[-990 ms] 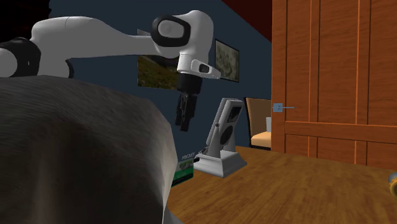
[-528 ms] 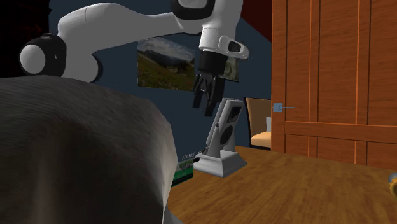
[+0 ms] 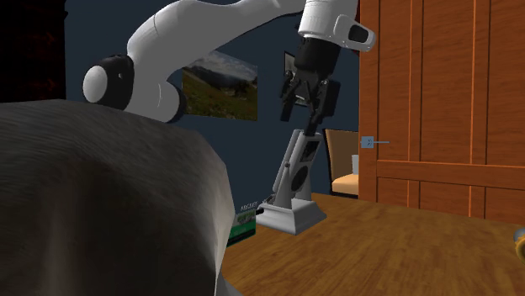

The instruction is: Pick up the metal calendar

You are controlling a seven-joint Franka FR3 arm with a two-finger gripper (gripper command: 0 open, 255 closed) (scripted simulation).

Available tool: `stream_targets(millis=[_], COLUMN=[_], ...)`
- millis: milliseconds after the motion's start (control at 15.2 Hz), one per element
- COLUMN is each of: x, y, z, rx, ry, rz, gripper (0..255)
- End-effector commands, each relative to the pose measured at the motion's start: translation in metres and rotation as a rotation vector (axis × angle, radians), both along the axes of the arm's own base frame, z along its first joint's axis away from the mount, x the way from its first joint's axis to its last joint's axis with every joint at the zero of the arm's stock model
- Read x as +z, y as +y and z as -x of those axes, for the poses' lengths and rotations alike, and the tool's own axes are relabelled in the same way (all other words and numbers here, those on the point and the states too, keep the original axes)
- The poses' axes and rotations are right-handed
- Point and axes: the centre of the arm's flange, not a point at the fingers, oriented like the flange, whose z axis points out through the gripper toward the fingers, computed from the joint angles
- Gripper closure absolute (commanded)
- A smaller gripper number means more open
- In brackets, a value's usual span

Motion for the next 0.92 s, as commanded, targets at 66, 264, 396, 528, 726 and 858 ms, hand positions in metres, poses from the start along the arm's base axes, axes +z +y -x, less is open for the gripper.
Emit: stream_targets(millis=[66, 264, 396, 528, 726, 858], x=[-0.014, -0.033, -0.033, -0.032, -0.032, -0.032], y=[-0.002, -0.002, -0.002, -0.001, -0.001, -0.001], z=[-0.002, -0.002, -0.002, -0.001, -0.001, -0.001], rx=[0.004, 0.004, 0.004, 0.004, 0.004, 0.004], ry=[-0.001, -0.001, -0.001, -0.001, -0.001, -0.001], rz=[-0.003, -0.003, -0.003, -0.003, -0.003, -0.003], gripper=[0, 0, 0, 255, 255, 255])
